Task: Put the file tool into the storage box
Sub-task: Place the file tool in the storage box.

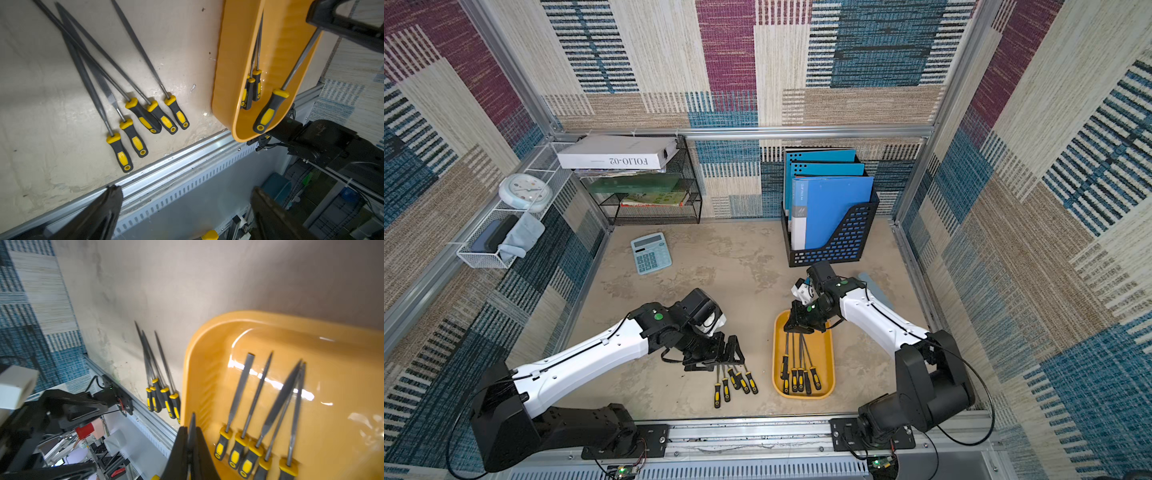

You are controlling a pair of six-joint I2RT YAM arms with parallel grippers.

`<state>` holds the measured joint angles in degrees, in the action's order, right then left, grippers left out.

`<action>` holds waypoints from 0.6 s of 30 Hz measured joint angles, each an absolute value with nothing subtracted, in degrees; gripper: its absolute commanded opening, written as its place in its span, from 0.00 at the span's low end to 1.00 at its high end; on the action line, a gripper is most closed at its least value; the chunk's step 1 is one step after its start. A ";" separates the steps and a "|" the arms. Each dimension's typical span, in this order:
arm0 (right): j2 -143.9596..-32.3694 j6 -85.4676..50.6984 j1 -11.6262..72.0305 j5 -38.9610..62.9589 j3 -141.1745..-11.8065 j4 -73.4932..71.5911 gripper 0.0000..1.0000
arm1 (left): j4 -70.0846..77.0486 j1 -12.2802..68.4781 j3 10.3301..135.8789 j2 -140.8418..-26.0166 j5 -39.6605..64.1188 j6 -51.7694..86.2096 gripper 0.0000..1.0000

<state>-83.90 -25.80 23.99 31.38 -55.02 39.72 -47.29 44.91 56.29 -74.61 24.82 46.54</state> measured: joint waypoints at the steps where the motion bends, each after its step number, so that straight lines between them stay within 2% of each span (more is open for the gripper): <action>1: -84.36 -25.34 23.99 30.46 -54.68 39.97 0.00 | -47.37 44.73 55.88 -74.39 24.38 46.57 0.99; 13: -86.85 -25.08 26.39 27.44 -49.01 36.88 0.00 | -47.68 44.34 50.59 -73.14 20.75 49.08 1.00; 18: -87.00 -25.23 26.76 26.72 -47.70 34.17 0.12 | -47.24 44.34 48.34 -72.60 20.29 50.15 0.99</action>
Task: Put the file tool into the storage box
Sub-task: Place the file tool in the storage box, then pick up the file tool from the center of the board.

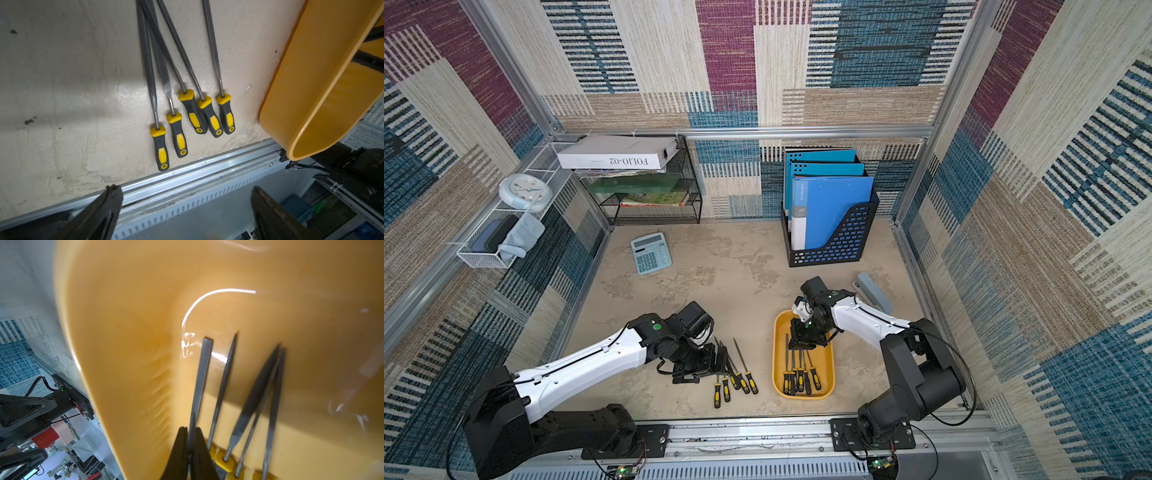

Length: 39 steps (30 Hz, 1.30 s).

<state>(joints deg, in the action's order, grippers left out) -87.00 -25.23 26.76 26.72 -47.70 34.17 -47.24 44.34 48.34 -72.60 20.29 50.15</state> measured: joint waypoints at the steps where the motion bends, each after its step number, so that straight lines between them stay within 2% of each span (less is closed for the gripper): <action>1: -87.05 -25.26 26.85 26.57 -47.53 33.65 0.16 | -47.20 44.34 48.07 -72.58 20.03 50.48 0.99; 4: -87.00 -25.28 26.94 26.22 -46.89 32.32 0.26 | -47.03 44.34 47.48 -72.64 19.29 50.87 0.99; 7: -86.26 -25.52 26.98 26.00 -46.37 31.99 0.29 | -46.52 44.34 46.85 -73.03 19.18 51.05 0.96; 10: -85.47 -25.98 26.98 25.58 -46.57 33.15 0.33 | -46.33 44.42 46.09 -73.84 18.63 51.77 0.88; 14: -84.27 -26.15 26.98 24.40 -48.58 34.92 0.34 | -46.30 45.08 44.82 -75.81 18.06 52.29 0.75; 17: -83.74 -26.11 26.98 23.59 -50.59 36.23 0.33 | -46.33 46.33 44.53 -77.69 17.76 52.69 0.70; 28: -83.79 -25.69 26.98 23.40 -53.98 38.15 0.30 | -46.15 50.87 45.32 -84.16 16.25 54.24 0.56; 39: -83.79 -24.80 26.98 23.42 -54.02 39.13 0.29 | -46.11 51.96 47.75 -89.97 14.70 54.61 0.42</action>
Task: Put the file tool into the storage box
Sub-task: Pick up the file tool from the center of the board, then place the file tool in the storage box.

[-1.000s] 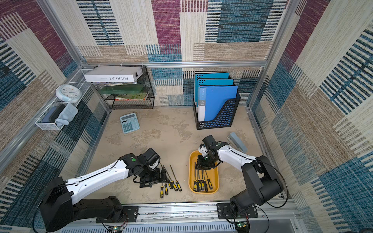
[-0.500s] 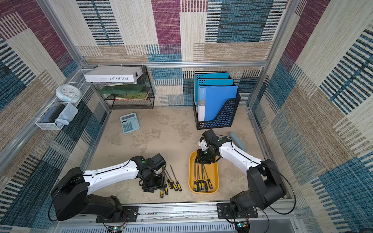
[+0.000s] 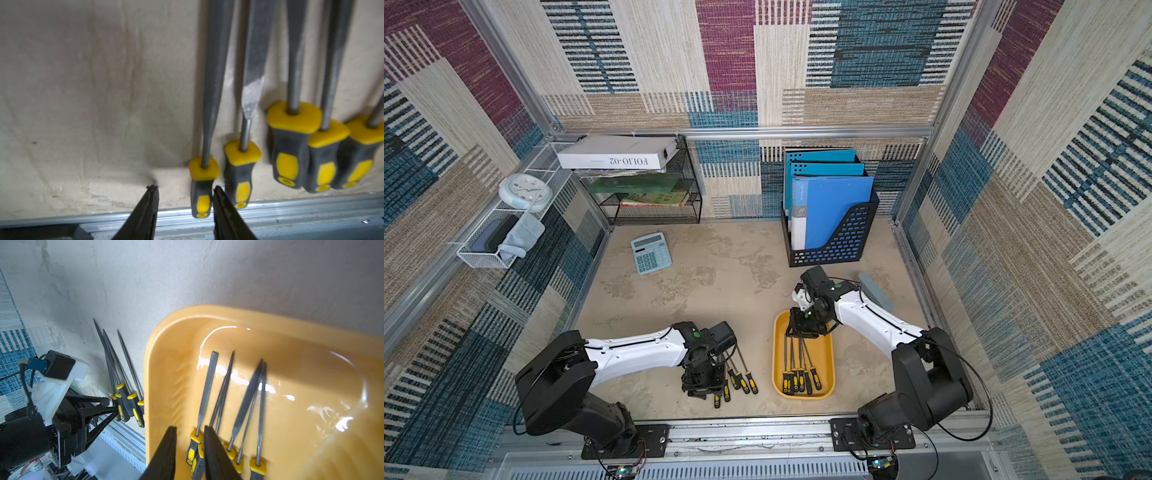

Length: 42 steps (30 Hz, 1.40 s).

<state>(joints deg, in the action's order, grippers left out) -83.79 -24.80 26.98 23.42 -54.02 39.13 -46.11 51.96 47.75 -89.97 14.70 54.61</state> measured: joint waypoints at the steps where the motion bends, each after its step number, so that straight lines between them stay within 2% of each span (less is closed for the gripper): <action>1: -83.79 -24.69 26.98 23.42 -54.11 39.22 0.28 | -46.19 51.99 48.21 -90.87 14.37 54.48 0.41; 4: -83.79 -24.60 26.98 23.49 -54.37 39.27 0.28 | -47.72 52.03 50.33 -93.34 13.74 53.82 0.32; 6: -83.79 -24.49 26.98 23.59 -54.52 39.33 0.27 | -48.53 52.03 51.68 -94.78 13.34 53.54 0.15; 7: -83.81 -24.47 26.98 23.62 -54.63 39.33 0.27 | -49.08 52.01 52.31 -95.39 13.28 53.39 0.12; 14: -83.94 -24.40 26.98 24.12 -55.86 39.48 0.28 | -50.85 51.96 53.30 -93.17 11.46 51.70 0.08; 17: -83.90 -24.49 26.96 25.87 -56.14 39.11 0.33 | -53.69 51.86 53.78 -89.21 10.83 50.15 0.08; 22: -82.21 -28.45 27.03 35.86 -54.08 32.53 0.39 | -54.70 51.72 56.03 -81.49 13.65 45.76 0.08; 27: -81.25 -34.63 27.97 43.48 -52.56 23.14 0.42 | -53.08 51.66 58.85 -81.34 20.21 42.15 0.07; 33: -82.28 -39.22 30.94 47.16 -52.36 17.26 0.40 | -49.23 51.66 61.30 -83.42 25.67 40.75 0.05; 42: -84.64 -42.59 34.72 46.96 -50.54 14.87 0.37 | -48.60 51.59 62.74 -85.21 27.16 40.27 0.05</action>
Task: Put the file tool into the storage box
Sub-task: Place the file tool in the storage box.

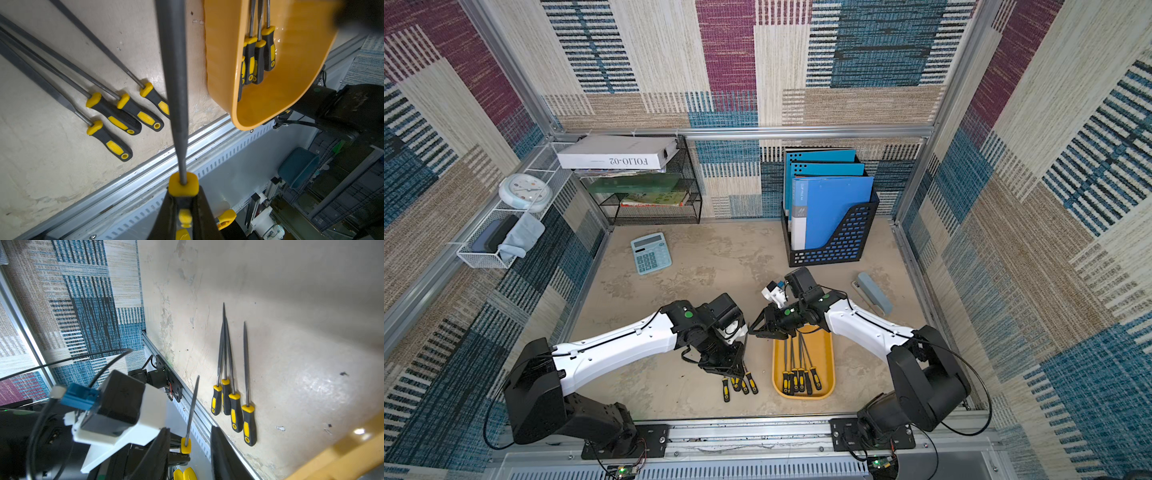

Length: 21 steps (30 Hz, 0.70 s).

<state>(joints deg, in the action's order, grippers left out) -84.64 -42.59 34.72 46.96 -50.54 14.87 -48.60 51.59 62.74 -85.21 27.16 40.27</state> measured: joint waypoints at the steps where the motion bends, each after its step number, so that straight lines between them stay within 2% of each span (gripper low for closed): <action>1: -84.97 -42.78 35.07 46.94 -50.52 14.68 0.37 | -48.34 51.64 62.81 -85.21 27.20 40.21 0.05; 7: -87.50 -43.62 36.51 46.72 -51.31 13.78 0.32 | -47.37 51.64 62.96 -85.30 28.08 40.12 0.05; 10: -88.92 -43.62 37.01 46.48 -52.53 13.45 0.11 | -46.92 51.68 62.96 -85.30 28.47 40.12 0.05; 11: -89.36 -43.70 37.06 46.35 -52.97 13.52 0.02 | -46.74 51.68 62.96 -85.30 28.45 40.12 0.09; 12: -89.67 -43.79 37.10 46.39 -53.39 13.78 0.00 | -46.65 51.68 62.96 -85.30 28.40 40.18 0.17; 14: -90.00 -43.46 37.08 46.19 -54.35 14.85 0.00 | -46.26 51.62 62.76 -85.06 28.21 40.14 0.53; 16: -89.93 -42.04 36.88 45.39 -55.48 16.97 0.00 | -46.19 51.59 62.67 -84.62 28.18 40.38 0.73; 18: -89.23 -39.55 35.75 44.49 -56.47 20.56 0.00 | -46.41 51.40 62.65 -83.92 27.83 40.56 0.88; 21: -86.43 -35.00 31.14 42.39 -56.86 27.66 0.00 | -46.59 50.57 62.04 -82.11 26.50 41.87 0.93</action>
<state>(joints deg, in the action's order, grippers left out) -86.43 -35.00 31.14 42.39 -56.86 27.66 -46.59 50.57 62.04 -82.11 26.50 41.87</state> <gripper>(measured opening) 0.078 0.950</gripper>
